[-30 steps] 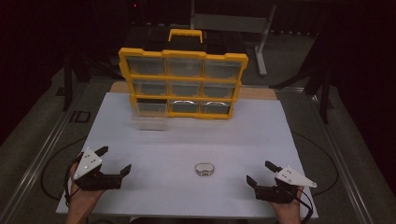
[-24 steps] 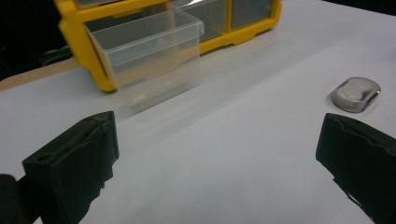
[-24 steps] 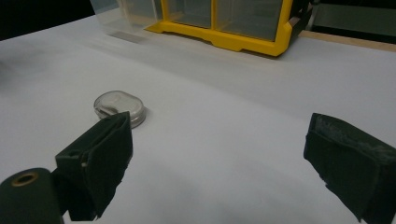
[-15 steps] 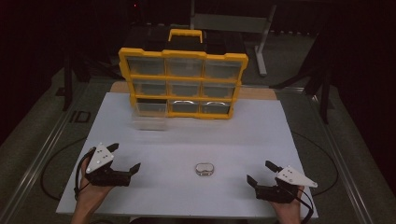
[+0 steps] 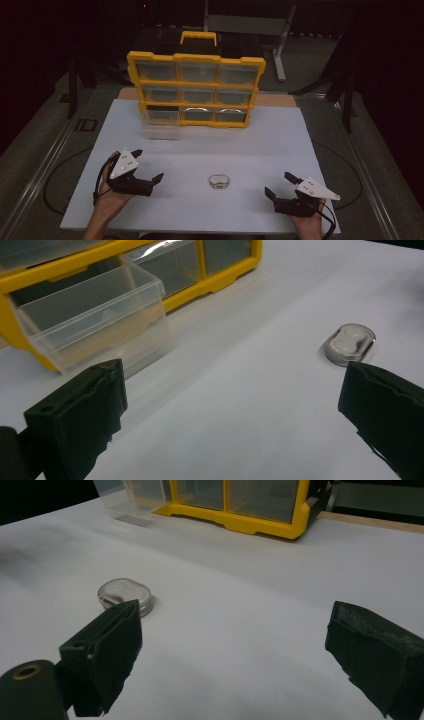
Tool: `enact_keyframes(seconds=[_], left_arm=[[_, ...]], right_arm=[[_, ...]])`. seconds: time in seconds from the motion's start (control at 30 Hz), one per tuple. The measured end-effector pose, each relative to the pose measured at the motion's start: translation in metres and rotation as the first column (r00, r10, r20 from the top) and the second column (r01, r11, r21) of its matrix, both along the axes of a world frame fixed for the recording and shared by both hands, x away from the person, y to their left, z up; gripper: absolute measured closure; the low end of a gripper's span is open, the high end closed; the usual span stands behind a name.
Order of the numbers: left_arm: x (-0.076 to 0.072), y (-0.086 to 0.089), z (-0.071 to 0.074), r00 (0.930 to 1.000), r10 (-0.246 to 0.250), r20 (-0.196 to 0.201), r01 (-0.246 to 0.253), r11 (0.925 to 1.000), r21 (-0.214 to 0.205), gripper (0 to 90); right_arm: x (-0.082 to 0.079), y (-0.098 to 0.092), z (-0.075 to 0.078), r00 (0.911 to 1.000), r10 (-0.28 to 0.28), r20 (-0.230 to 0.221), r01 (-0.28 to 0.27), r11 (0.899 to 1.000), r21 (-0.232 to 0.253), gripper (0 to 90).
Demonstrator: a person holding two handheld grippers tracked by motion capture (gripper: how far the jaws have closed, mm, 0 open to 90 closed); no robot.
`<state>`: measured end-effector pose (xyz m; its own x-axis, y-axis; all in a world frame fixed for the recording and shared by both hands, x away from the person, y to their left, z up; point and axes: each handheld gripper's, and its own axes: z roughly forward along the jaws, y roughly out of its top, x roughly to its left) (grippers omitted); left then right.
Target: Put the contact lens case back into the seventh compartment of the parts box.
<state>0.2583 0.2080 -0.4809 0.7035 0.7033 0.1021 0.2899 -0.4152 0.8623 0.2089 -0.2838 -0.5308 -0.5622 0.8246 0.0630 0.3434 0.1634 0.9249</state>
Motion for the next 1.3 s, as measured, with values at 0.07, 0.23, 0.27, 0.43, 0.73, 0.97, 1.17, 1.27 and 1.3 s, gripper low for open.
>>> enact_keyframes(seconds=[0.07, 0.23, 0.27, 0.43, 0.73, 0.97, 1.17, 1.27, 1.3], left_arm=[[0.002, -0.003, 0.0, 1.0, -0.008, -0.002, 0.008, 1.0, 0.004, 0.2], [0.005, -0.012, -0.001, 0.9995, -0.031, -0.007, 0.031, 0.9994, 0.017, 0.2], [0.006, -0.013, -0.001, 0.9994, -0.035, -0.008, 0.035, 0.9992, 0.02, 0.2], [0.009, -0.02, -0.001, 0.9986, -0.052, -0.01, 0.052, 0.9983, 0.026, 0.2], [0.016, -0.031, -0.006, 0.9964, -0.08, -0.028, 0.081, 0.996, 0.038, 0.2], [0.021, -0.04, -0.007, 0.9929, -0.109, -0.048, 0.112, 0.992, 0.058, 0.2], [0.025, -0.049, -0.009, 0.9888, -0.134, -0.065, 0.139, 0.9876, 0.073, 0.2], [0.027, -0.053, -0.009, 0.9868, -0.145, -0.072, 0.151, 0.9854, 0.079, 0.2], [0.027, -0.053, -0.009, 0.9868, -0.145, -0.072, 0.151, 0.9854, 0.079, 0.2]], right_arm=[[0.0, 0.0, 0.0, 1.0, 0.0, 0.0, 0.0, 1.0, 0.001, 8.0], [0.0, 0.0, 0.0, 1.0, -0.002, 0.002, 0.002, 1.0, 0.003, 8.0], [0.0, 0.0, 0.0, 1.0, -0.001, 0.002, 0.001, 1.0, 0.004, 8.0], [0.0, 0.0, 0.0, 1.0, -0.002, 0.0, 0.002, 1.0, 0.004, 8.0], [0.0, -0.001, 0.0, 1.0, -0.003, -0.002, 0.003, 1.0, 0.007, 8.0], [0.0, -0.001, 0.0, 1.0, -0.001, -0.003, 0.001, 1.0, 0.008, 8.0], [0.0, -0.001, 0.0, 1.0, 0.0, -0.005, 0.0, 1.0, 0.005, 8.0], [0.001, -0.001, 0.0, 1.0, 0.001, -0.004, -0.001, 1.0, 0.007, 8.0], [0.001, -0.001, 0.0, 1.0, 0.001, -0.004, -0.001, 1.0, 0.007, 8.0]])
